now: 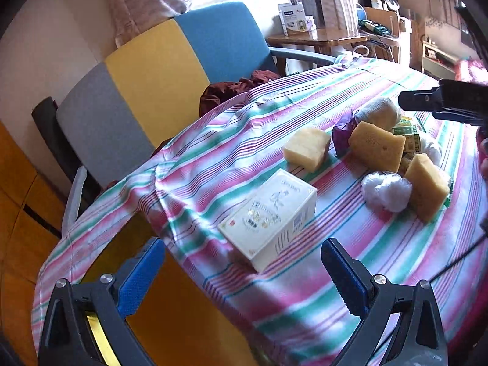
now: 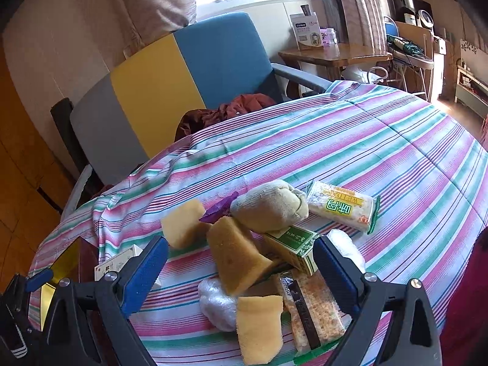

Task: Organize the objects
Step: 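Move the open left gripper over the white printed box, then close the left gripper on the white box and lift it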

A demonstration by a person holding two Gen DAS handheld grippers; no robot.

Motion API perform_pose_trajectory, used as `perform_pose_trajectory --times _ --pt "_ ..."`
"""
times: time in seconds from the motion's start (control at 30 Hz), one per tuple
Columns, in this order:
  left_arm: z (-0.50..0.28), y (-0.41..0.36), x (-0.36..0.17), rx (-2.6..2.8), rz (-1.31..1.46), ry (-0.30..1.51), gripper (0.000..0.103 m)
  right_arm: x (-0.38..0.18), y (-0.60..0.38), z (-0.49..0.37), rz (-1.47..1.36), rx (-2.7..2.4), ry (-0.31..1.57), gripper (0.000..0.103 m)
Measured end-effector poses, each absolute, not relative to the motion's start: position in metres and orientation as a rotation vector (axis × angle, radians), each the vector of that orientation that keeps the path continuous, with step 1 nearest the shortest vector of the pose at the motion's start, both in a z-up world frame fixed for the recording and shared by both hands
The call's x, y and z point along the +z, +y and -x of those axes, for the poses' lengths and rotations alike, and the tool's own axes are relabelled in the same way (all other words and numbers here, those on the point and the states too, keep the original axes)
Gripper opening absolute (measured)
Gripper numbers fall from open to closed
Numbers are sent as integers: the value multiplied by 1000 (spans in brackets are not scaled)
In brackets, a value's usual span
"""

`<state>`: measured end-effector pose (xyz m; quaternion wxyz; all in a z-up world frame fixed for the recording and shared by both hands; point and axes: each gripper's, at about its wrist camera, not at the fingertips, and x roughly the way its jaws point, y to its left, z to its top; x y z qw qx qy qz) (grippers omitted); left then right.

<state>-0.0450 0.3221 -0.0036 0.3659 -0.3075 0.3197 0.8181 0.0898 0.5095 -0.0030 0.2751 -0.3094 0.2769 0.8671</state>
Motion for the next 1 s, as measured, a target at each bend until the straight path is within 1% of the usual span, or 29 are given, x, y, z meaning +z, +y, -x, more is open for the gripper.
perform_pose_trajectory --times 0.37,0.47,0.7,0.77,0.8,0.83,0.9,1.0 --pt "72 370 -36 1890 818 961 102 -9 516 -88 858 2318 782 98" --pt "83 375 -42 1860 853 960 97 -10 517 -87 862 2317 795 98" --pt "89 383 -54 1823 877 977 94 -11 517 -87 870 2320 810 98" --pt "91 386 -60 1814 903 982 87 -11 517 -86 872 2318 807 98" --pt "92 387 -64 1810 925 980 71 -12 517 -86 874 2315 807 98" --pt "94 388 -66 1815 935 976 60 -12 518 -86 875 2310 808 98" --pt "90 387 -66 1823 950 944 52 -13 519 -86 877 2303 813 98" --pt "79 386 -64 1888 911 964 51 -14 520 -85 888 2297 815 98"
